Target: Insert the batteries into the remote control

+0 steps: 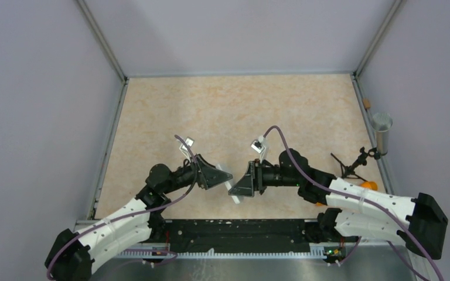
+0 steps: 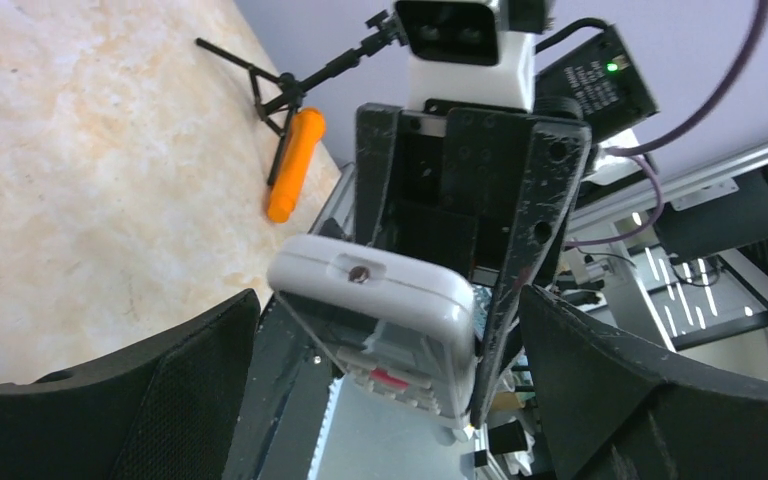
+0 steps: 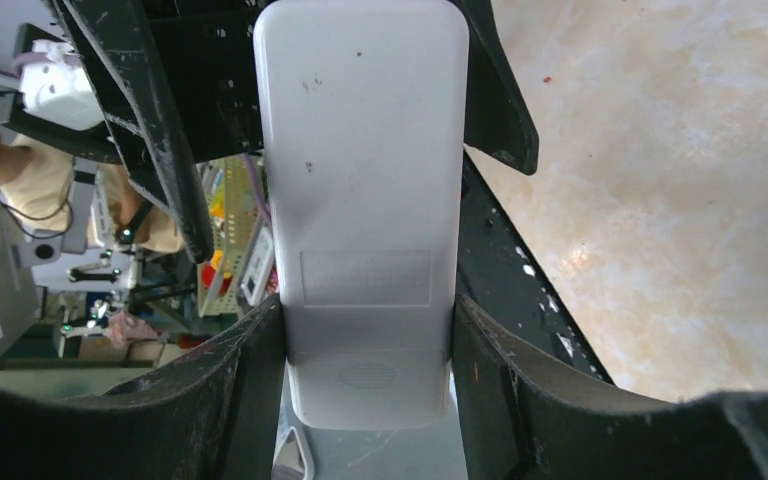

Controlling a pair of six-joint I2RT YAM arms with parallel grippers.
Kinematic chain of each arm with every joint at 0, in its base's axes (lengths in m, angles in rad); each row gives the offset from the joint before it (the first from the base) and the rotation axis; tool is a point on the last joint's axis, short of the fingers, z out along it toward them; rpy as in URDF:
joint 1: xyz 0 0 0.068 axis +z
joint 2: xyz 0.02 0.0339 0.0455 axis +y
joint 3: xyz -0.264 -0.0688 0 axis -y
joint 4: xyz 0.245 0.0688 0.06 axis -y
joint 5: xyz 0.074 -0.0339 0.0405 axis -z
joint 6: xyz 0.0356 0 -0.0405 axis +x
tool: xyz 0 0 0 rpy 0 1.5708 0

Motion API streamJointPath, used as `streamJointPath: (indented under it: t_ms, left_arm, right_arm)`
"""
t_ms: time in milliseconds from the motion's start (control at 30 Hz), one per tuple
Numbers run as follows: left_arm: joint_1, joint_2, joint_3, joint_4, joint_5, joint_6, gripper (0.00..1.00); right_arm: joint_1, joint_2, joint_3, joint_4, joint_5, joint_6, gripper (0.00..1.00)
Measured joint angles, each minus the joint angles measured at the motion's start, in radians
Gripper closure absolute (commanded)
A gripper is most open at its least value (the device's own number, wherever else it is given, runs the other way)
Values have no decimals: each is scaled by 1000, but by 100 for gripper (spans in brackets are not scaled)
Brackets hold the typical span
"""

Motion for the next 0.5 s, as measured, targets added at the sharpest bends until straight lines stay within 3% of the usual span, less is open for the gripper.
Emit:
streamJointPath:
  t_ms: [233, 500]
  left_arm:
    - [0, 11, 0, 108, 22, -67, 4]
    - [1, 10, 0, 145, 29, -99, 14]
  right_arm:
    - [-1, -6, -86, 166, -47, 93, 100]
    - [-3, -23, -138, 294, -34, 169, 100]
